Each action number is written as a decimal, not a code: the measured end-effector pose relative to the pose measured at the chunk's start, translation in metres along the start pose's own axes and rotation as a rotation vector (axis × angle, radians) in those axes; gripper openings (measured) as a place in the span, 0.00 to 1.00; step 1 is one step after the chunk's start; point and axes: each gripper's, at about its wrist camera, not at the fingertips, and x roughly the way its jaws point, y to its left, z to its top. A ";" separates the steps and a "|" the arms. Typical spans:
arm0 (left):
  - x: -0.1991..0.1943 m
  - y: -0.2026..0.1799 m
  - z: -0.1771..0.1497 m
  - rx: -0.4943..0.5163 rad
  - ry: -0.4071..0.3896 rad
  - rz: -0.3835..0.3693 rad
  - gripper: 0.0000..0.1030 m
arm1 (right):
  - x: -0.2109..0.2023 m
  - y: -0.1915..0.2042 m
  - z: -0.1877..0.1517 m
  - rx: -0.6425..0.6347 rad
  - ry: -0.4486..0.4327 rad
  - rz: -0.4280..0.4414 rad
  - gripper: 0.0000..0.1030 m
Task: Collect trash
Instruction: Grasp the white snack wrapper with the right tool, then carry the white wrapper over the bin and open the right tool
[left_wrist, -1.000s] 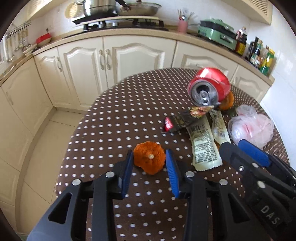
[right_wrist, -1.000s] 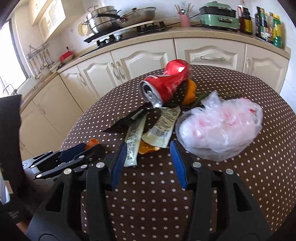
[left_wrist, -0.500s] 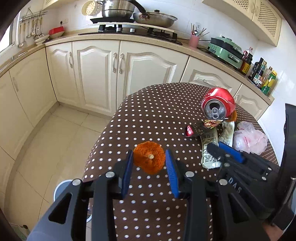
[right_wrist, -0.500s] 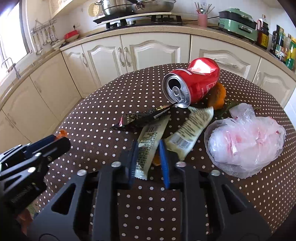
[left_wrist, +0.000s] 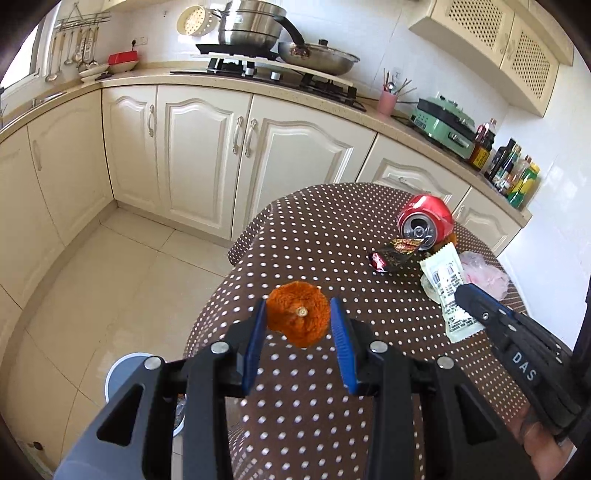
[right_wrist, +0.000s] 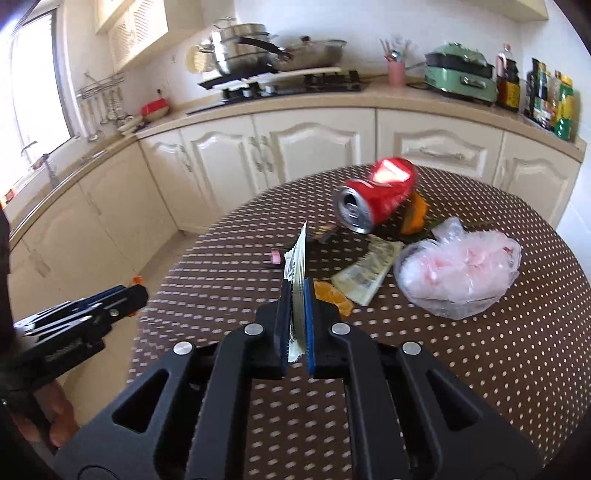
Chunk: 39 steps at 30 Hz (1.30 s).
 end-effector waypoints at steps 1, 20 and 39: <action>-0.003 0.003 -0.001 -0.005 -0.004 -0.001 0.33 | -0.002 0.006 0.000 -0.008 -0.005 0.008 0.07; -0.039 0.197 -0.056 -0.280 0.056 0.204 0.33 | 0.073 0.227 -0.042 -0.237 0.160 0.351 0.07; 0.046 0.306 -0.095 -0.450 0.311 0.240 0.36 | 0.193 0.292 -0.103 -0.280 0.404 0.376 0.07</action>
